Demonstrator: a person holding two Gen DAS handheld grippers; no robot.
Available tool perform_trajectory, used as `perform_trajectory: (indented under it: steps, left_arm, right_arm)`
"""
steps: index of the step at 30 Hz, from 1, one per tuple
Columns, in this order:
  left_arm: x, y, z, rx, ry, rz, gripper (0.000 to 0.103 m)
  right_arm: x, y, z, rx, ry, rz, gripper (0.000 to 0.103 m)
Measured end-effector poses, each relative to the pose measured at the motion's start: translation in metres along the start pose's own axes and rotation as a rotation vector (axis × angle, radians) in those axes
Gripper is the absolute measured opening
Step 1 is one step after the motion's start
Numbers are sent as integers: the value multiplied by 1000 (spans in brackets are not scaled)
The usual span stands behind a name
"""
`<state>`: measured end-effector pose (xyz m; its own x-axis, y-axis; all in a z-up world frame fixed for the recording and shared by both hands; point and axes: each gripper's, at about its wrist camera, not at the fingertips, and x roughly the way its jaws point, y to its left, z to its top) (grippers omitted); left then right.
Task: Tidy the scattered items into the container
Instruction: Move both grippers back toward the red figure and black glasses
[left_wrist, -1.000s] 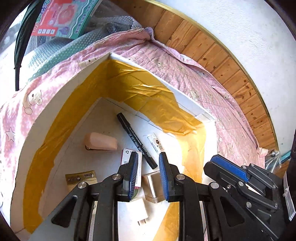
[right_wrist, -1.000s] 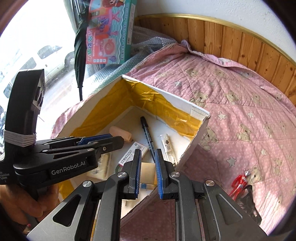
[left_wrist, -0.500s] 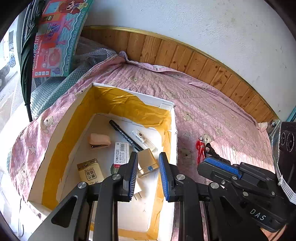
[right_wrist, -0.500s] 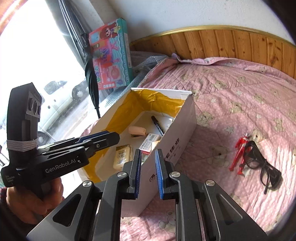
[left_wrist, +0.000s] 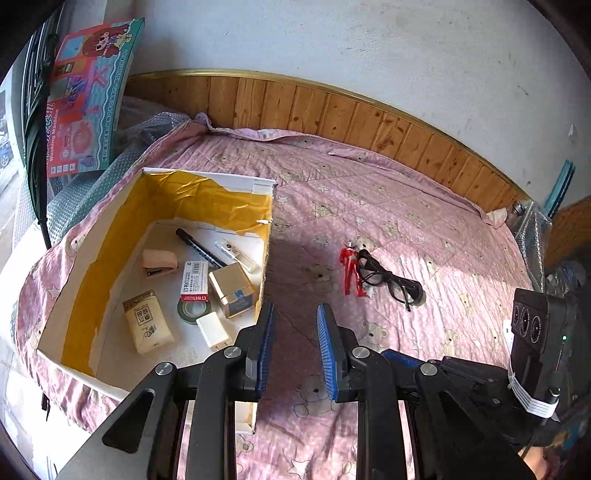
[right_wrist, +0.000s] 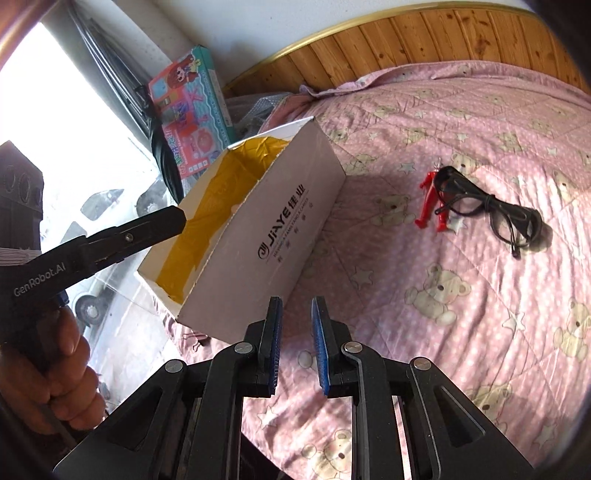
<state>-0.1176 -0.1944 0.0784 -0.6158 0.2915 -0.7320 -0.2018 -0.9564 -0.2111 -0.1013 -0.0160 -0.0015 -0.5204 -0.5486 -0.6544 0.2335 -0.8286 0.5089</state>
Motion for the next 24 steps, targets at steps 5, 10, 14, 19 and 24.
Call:
perform_trajectory:
  steps: [5,10,14,19,24]
  left_arm:
    - [2,-26,-19,44,26,-35,25]
    - [13,-46,-33,54,68,-58,25]
    - [24,-58,-42,64,101,-70,25]
    - [45,-74,-47,83,149,-81,25]
    - [74,-83,-46,86,197,-94,27]
  right_arm:
    - [-6,-16,-18,35,3,0,19]
    - [-13,-31,-30,68,0,-2,19]
    - [-16,-46,-37,102,-4,-11,19]
    - [-20,-69,-41,150,-9,-26,19]
    - [-25,-93,-33,174,-22,-57,19]
